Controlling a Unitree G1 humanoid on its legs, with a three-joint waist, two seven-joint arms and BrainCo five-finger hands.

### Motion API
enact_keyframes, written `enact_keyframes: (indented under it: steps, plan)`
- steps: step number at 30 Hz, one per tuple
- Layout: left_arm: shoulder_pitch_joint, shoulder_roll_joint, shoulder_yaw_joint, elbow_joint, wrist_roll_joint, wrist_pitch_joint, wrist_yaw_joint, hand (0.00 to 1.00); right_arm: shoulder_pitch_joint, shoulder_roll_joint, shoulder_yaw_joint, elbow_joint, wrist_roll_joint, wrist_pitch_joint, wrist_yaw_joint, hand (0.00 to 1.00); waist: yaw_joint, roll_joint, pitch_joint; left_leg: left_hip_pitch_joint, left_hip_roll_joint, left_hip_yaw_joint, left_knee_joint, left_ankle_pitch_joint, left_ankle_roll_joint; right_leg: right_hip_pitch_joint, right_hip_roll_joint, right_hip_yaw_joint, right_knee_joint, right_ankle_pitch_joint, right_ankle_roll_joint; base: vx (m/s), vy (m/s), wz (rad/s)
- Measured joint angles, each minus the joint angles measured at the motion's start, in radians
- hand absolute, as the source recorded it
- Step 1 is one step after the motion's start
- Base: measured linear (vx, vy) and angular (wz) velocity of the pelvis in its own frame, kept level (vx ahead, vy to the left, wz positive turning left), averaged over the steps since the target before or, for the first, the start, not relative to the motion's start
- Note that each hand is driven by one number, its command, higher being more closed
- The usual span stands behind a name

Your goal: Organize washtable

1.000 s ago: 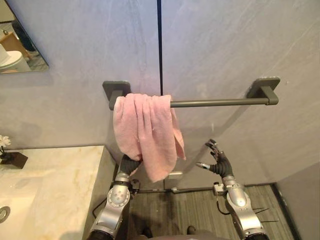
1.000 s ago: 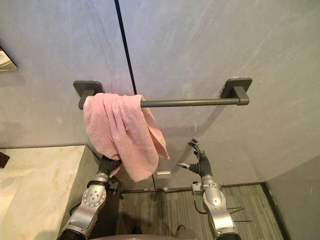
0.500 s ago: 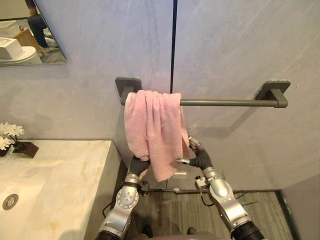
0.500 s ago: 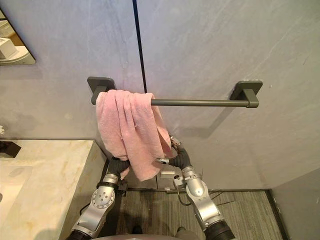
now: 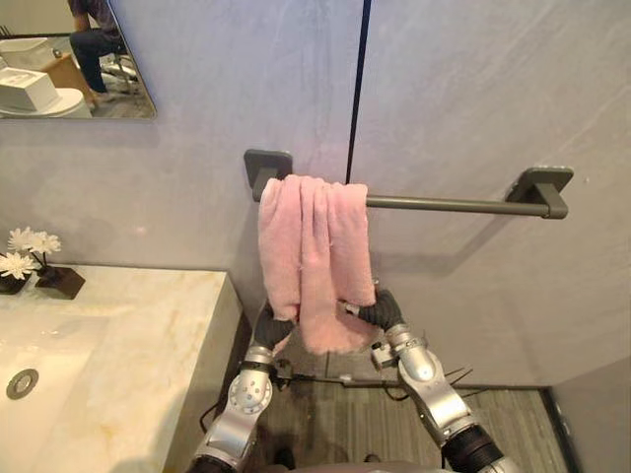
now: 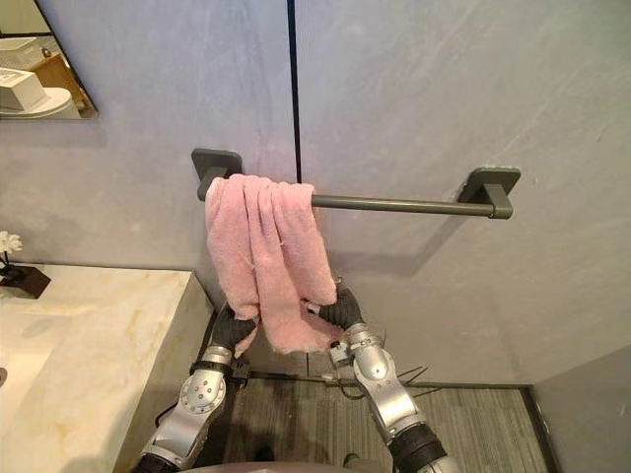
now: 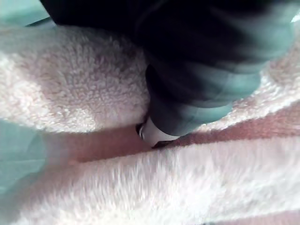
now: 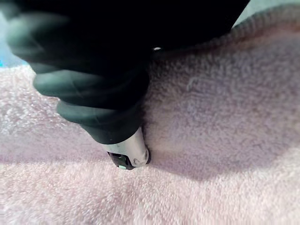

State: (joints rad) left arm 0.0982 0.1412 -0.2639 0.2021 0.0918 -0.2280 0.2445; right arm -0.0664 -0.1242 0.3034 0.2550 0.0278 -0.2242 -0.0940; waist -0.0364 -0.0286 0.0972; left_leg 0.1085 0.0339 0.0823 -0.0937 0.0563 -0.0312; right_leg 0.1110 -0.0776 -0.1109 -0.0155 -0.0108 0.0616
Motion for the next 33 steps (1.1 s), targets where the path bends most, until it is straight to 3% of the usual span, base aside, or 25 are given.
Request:
enact_keyframes:
  steps: [7, 17, 26, 33]
  plan:
    - [0.0, -0.005, 0.008, -0.008, 0.0, -0.002, -0.01, 1.0, 0.08, -0.003, -0.183, -0.076, -0.004, -0.005, -0.038, 1.0, -0.004, 0.003, 0.002, 0.007, 0.008, 0.009, 0.0, -0.002, -0.002, 0.005, 0.002, 0.008, -0.004, 0.0, 0.0, -0.01, -0.008, -0.03]
    - [0.001, -0.097, -0.004, -0.045, 0.0, -0.012, -0.053, 1.0, 0.178, 0.043, -0.287, -0.129, -0.029, -0.013, -0.037, 1.0, -0.02, 0.026, 0.004, 0.011, 0.016, 0.046, 0.0, -0.017, -0.008, -0.011, 0.01, 0.045, -0.001, -0.001, 0.001, 0.0, -0.011, -0.11]
    - [0.0, -0.112, -0.018, -0.04, 0.0, -0.012, -0.092, 1.0, 0.194, 0.087, -0.353, -0.125, -0.027, -0.035, -0.037, 1.0, -0.058, 0.031, 0.003, 0.017, 0.013, 0.059, 0.007, -0.034, -0.007, -0.012, 0.007, 0.059, 0.019, -0.018, 0.008, 0.01, -0.002, -0.05]
    - [0.0, -0.112, -0.015, 0.028, 0.0, -0.009, -0.092, 1.0, 0.158, 0.121, -0.366, -0.043, 0.0, -0.045, -0.037, 1.0, -0.058, 0.044, 0.004, 0.021, 0.008, 0.065, 0.007, -0.037, -0.01, -0.011, 0.008, 0.064, 0.024, -0.019, 0.008, 0.0, -0.003, 0.0]
